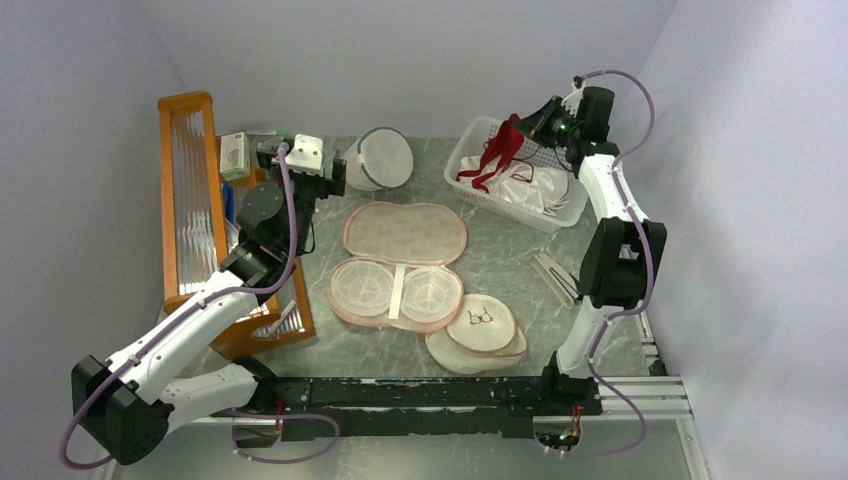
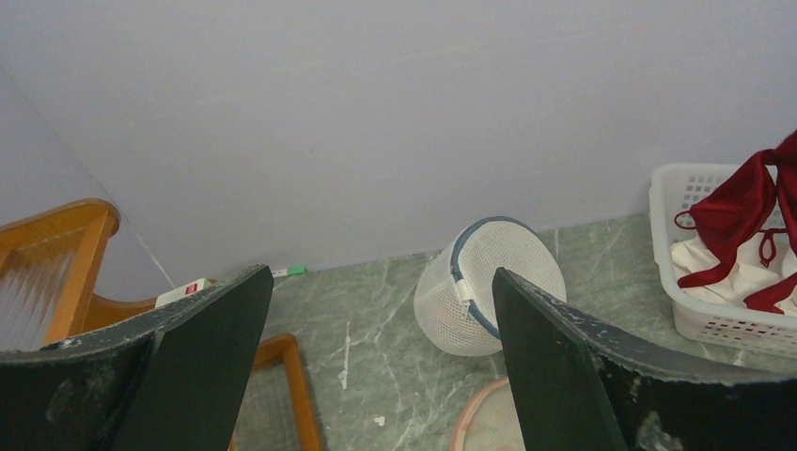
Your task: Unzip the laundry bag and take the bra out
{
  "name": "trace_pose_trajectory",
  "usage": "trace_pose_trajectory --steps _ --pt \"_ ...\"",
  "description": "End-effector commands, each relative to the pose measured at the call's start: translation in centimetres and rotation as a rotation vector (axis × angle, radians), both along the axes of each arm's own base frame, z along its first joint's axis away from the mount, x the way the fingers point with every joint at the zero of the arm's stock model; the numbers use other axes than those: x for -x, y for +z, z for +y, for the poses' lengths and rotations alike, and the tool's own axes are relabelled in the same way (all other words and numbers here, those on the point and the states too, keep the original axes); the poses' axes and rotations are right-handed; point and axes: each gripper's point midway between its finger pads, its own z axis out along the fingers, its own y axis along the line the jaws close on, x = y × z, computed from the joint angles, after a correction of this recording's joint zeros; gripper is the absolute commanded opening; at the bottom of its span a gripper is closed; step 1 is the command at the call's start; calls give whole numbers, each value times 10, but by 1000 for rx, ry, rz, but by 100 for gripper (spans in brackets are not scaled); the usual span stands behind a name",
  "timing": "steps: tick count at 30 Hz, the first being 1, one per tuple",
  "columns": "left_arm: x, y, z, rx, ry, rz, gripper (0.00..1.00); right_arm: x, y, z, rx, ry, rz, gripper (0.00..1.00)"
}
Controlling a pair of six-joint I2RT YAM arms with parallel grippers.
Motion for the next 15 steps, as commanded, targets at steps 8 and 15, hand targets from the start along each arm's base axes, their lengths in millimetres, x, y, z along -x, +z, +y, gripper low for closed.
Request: trace_pose_trajectory --steps 8,15 --pt "0 20 0 36 -16 -33 99 24 -90 -68 291 -277 250 0" --pt "-1 20 1 39 -15 -31 99 44 -122 -109 451 -448 332 0"
